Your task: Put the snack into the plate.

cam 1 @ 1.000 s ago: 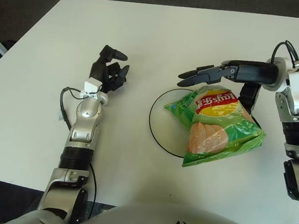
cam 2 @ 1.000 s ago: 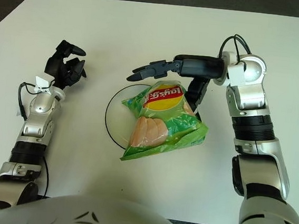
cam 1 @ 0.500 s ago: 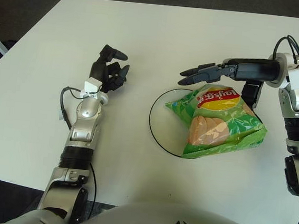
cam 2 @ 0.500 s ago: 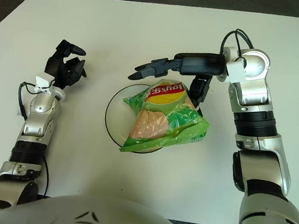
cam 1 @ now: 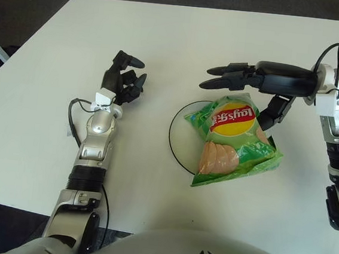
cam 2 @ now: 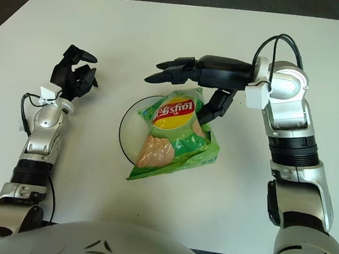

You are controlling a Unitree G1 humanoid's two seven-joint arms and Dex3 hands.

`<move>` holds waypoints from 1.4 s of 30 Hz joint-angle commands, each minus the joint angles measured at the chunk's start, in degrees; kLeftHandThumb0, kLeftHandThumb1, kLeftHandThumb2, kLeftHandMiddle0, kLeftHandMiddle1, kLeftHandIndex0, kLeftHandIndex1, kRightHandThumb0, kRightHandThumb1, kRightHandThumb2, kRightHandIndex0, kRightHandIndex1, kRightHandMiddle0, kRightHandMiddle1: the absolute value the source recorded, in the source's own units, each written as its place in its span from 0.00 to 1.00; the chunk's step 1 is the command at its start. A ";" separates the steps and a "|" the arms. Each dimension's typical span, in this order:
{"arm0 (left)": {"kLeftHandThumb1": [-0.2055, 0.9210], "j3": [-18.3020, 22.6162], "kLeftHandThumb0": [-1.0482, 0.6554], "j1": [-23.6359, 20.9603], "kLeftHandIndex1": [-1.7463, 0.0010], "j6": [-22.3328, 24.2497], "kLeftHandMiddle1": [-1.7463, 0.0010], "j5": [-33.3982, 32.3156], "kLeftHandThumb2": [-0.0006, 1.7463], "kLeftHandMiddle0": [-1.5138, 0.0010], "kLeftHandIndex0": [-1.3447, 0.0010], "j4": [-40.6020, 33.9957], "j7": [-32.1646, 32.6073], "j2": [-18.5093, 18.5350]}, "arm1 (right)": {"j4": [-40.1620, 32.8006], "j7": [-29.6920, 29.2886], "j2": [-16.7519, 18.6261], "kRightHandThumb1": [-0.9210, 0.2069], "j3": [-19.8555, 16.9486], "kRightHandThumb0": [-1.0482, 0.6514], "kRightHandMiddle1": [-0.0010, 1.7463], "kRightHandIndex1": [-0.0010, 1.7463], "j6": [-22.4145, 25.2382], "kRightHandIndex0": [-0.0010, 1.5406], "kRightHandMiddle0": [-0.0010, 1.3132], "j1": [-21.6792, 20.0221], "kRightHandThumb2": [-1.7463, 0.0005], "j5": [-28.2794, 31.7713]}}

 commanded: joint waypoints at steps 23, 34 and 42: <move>1.00 -0.75 0.41 5.69 0.09 -1.25 0.00 0.52 0.21 0.43 0.73 3.99 0.74 -2.13 | -2.11 -7.44 -1.99 0.24 1.95 0.59 0.00 0.00 -5.88 0.04 0.17 1.59 0.42 -9.96; 1.00 -0.99 0.41 5.82 0.09 -1.71 0.00 0.82 0.21 0.43 0.73 3.85 0.94 -2.13 | 4.02 -15.81 -1.93 0.20 1.20 0.56 0.00 0.00 -17.10 0.03 0.14 0.34 0.46 -16.52; 1.00 -1.12 0.41 5.95 0.09 -1.84 0.00 0.91 0.21 0.42 0.73 3.75 1.06 -2.13 | 8.98 -16.32 -4.86 0.16 1.68 0.56 0.00 0.00 -19.36 0.05 0.15 -4.22 0.50 -15.88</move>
